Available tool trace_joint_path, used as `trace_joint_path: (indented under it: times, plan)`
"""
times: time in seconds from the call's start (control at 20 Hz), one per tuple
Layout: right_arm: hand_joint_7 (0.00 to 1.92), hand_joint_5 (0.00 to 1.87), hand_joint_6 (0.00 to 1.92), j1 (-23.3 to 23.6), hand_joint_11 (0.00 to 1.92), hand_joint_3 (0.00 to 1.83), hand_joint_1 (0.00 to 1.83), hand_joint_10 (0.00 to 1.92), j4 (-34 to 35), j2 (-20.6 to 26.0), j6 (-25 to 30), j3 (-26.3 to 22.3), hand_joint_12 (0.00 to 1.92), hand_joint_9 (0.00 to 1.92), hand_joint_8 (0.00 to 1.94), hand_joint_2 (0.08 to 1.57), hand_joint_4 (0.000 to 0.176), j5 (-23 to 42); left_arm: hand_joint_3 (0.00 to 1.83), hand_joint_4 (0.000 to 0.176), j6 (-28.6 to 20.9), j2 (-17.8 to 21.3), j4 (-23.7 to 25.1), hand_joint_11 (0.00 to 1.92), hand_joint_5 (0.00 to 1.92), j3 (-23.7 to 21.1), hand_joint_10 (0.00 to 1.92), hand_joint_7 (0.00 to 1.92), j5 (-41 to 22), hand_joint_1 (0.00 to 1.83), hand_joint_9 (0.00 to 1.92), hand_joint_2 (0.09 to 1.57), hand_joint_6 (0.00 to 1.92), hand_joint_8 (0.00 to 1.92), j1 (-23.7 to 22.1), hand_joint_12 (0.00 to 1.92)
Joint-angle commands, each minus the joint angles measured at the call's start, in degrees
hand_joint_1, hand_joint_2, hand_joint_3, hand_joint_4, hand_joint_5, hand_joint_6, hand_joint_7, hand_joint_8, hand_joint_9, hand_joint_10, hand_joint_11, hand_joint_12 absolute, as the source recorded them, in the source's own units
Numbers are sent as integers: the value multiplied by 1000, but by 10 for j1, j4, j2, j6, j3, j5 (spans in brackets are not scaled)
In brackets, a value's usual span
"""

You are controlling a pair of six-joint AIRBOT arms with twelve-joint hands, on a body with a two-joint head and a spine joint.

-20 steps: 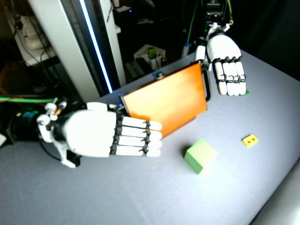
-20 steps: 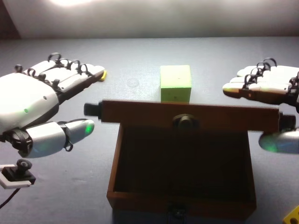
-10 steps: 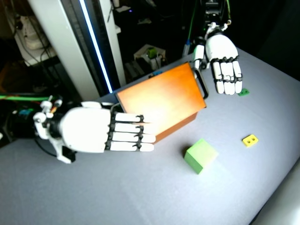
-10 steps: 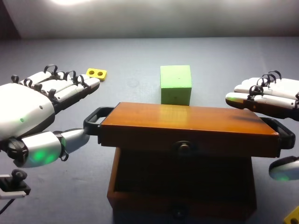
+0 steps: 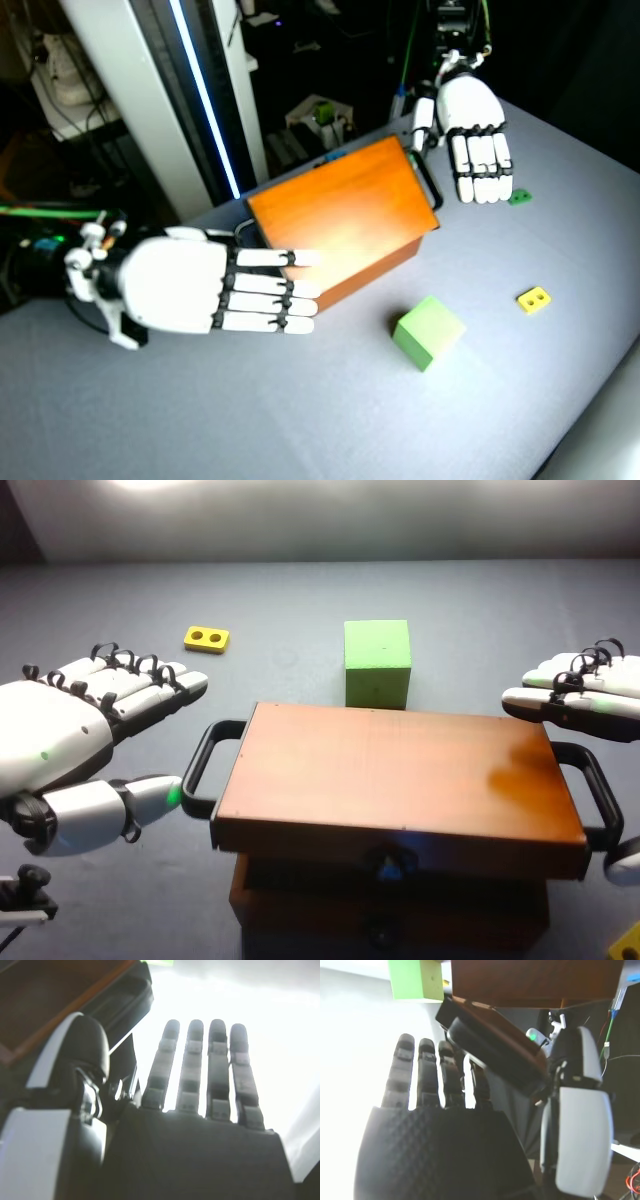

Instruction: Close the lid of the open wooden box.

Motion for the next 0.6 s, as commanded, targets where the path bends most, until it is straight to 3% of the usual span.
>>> trace_joint_path:
  times: [0.0, 0.05, 0.1, 0.15, 0.2, 0.25, 0.3, 0.5, 0.55]
  plan:
    - [0, 0, 0, 4, 0, 0, 505, 0, 23, 6, 14, -5, 0, 0, 0, 975, 165, 100, 0, 0, -5, 0, 7, 0, 36, -2, 2, 12, -69, 0, 18, 1437, 2, 2, -4, 174]
    - [0, 0, 0, 4, 0, 0, 476, 0, 23, 11, 15, -8, 0, 0, 0, 984, 170, 115, 0, 0, -6, 0, 8, 3, 36, -3, 6, 15, -67, 0, 21, 1432, 3, 5, -4, 163]
    - [0, 0, 0, 5, 0, 10, 423, 0, 26, 16, 15, -10, 0, 0, 0, 1014, 120, 133, 0, 0, -7, 0, 8, 10, 51, -3, 11, 28, -66, 0, 35, 1419, 8, 9, -1, 163]
    - [0, 0, 0, 5, 0, 10, 423, 0, 28, 16, 15, -11, 0, 0, 0, 1014, 120, 141, 0, 0, -7, -1, 8, 10, 51, -3, 11, 28, -66, 0, 35, 1419, 8, 9, 0, 163]
    - [0, 0, 0, 5, 0, 8, 467, 0, 34, 17, 15, -10, 0, 0, 0, 1022, 131, 154, 0, 0, -8, -2, 8, 6, 52, -3, 7, 28, -66, 0, 32, 1409, 7, 7, 1, 160]
    - [0, 0, 0, 5, 0, 3, 472, 0, 39, 17, 15, -10, 0, 0, 0, 1012, 167, 161, 0, 0, -8, -2, 8, 18, 60, -3, 11, 36, -66, 0, 42, 1405, 9, 10, 1, 165]
    - [0, 0, 0, 5, 0, 0, 481, 0, 45, 17, 15, -7, 0, 0, 0, 1001, 174, 166, 0, 0, -8, -2, 8, 10, 55, -3, 6, 30, -68, 0, 33, 1406, 6, 6, 1, 162]
    - [0, 0, 0, 5, 0, 0, 503, 0, 55, 17, 8, -5, 0, 0, 0, 995, 173, 179, 1, 0, -9, 0, -7, 11, 39, 0, 12, 39, -109, 0, 54, 1424, 0, 8, -1, 162]
    - [0, 0, 0, 5, 0, 2, 528, 0, 65, 17, 1, -5, 0, 0, 0, 1010, 141, 188, 0, 0, -9, 0, -12, 18, 38, 2, 2, 97, -128, 0, 153, 1415, 0, 0, -3, 235]
